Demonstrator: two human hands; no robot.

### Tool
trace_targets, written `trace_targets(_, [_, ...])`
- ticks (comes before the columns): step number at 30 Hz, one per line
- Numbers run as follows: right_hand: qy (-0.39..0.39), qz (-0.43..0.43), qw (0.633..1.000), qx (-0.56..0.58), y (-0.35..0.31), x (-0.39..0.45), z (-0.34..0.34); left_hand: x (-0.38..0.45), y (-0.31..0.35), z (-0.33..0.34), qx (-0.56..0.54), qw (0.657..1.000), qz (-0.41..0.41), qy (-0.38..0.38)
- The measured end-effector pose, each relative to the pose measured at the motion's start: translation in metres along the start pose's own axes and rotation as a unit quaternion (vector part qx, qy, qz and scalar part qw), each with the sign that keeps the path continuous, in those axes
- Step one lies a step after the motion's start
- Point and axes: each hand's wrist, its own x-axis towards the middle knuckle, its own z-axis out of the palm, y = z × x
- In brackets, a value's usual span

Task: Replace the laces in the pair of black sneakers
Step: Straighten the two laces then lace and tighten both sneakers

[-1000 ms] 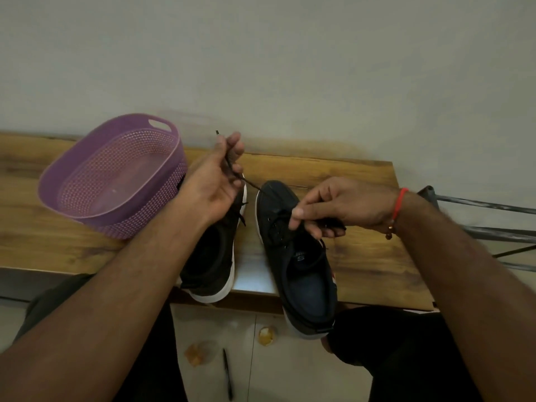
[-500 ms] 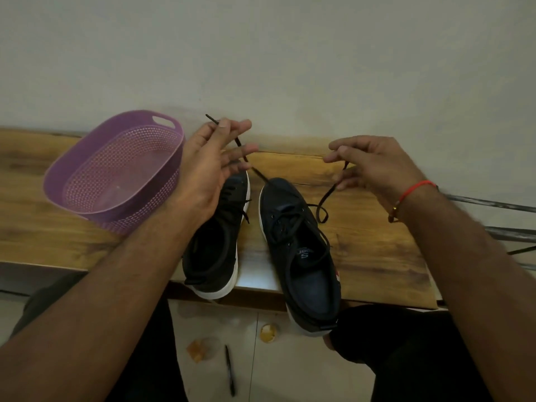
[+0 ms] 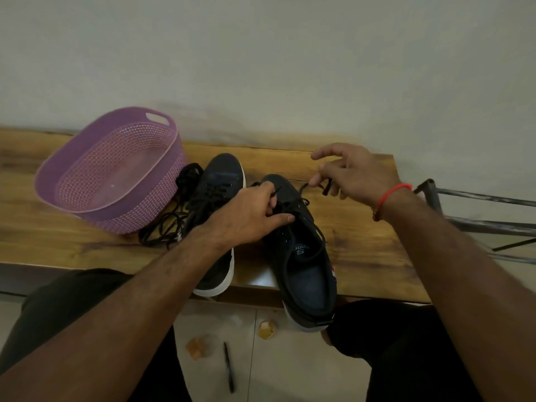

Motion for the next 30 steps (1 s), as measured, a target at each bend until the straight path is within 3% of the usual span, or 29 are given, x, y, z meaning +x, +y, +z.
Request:
trace_targets(5, [-0.077,0.023,0.993,-0.086,0.001,-0.002,0.007,0.004,0.005,0.003,0.011,1.0,0.022,0.008])
trace_targets(11, [-0.062,-0.006,0.99,-0.128,0.001,-0.002,0.006,0.009,0.009,0.007,0.023,0.997,0.047,0.053])
trace_targets(14, [-0.054,-0.017,0.988,-0.143,0.001,-0.002,0.003,0.01,0.017,-0.005,-0.064,0.992,0.022,0.106])
trace_targets(16, [-0.047,-0.018,0.988,-0.145,0.002,-0.002,0.001,0.011,0.023,-0.014,-0.206,0.959,0.001,0.195])
trace_targets(18, [-0.038,-0.018,0.989,-0.14,0.003,0.0,0.0,0.014,0.024,-0.022,-0.324,0.898,0.019,0.297])
trace_targets(20, [-0.029,-0.017,0.99,-0.137,0.003,0.001,0.0,0.018,0.017,-0.026,-0.368,0.852,0.034,0.371])
trace_targets(21, [-0.026,-0.017,0.991,-0.132,0.003,0.001,0.001,0.018,0.016,-0.026,-0.37,0.846,0.04,0.381])
trace_targets(23, [-0.024,-0.017,0.993,-0.115,0.002,0.0,0.002,0.017,0.015,-0.024,-0.292,0.885,0.054,0.359])
trace_targets(26, [-0.018,-0.021,0.995,-0.094,0.001,-0.001,0.003,0.012,0.01,-0.013,-0.075,0.962,0.037,0.26])
trace_targets(28, [-0.015,-0.023,0.996,-0.083,0.002,-0.001,0.004,0.01,0.004,-0.005,0.009,0.978,0.004,0.208])
trace_targets(30, [-0.023,-0.011,0.998,-0.052,0.002,-0.001,0.004,0.009,0.0,0.001,0.14,0.964,-0.011,0.226])
